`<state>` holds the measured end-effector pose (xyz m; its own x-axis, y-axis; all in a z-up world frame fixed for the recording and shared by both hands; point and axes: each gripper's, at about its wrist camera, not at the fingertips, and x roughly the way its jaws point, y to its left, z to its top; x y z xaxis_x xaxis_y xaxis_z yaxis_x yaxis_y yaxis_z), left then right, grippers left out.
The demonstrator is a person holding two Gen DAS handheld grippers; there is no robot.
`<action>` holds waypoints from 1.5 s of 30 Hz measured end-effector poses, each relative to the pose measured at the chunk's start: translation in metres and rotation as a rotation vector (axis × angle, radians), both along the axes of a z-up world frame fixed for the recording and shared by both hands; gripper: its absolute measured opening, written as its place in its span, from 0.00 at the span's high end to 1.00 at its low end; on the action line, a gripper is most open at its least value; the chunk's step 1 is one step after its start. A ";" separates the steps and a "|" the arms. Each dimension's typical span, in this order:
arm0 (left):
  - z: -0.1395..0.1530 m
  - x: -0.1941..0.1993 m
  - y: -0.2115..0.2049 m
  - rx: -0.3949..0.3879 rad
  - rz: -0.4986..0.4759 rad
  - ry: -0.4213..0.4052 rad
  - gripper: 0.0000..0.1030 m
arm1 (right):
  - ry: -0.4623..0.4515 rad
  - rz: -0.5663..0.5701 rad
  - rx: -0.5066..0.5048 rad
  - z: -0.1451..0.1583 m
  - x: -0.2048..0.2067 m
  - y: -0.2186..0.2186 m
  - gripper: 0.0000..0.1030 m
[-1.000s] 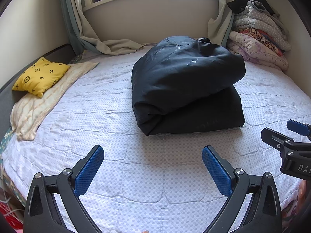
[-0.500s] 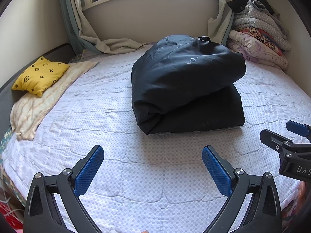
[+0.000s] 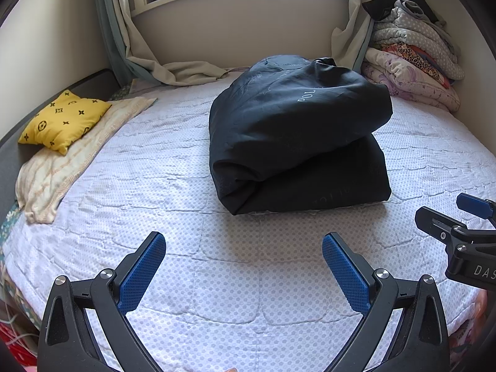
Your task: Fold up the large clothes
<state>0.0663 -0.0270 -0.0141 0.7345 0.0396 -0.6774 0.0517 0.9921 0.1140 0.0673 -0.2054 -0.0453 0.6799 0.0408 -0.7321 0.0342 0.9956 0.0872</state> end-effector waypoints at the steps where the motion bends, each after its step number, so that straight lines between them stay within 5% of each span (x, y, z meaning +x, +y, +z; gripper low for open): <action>1: 0.000 0.000 0.001 -0.001 -0.001 -0.002 0.00 | 0.000 -0.001 0.000 0.000 0.000 0.000 0.04; 33: 0.002 0.000 0.003 0.018 -0.027 -0.010 0.00 | 0.001 -0.004 -0.001 0.001 -0.001 0.000 0.04; 45: 0.001 -0.003 0.000 -0.036 -0.084 0.003 0.00 | 0.007 -0.013 0.003 0.001 -0.004 -0.002 0.04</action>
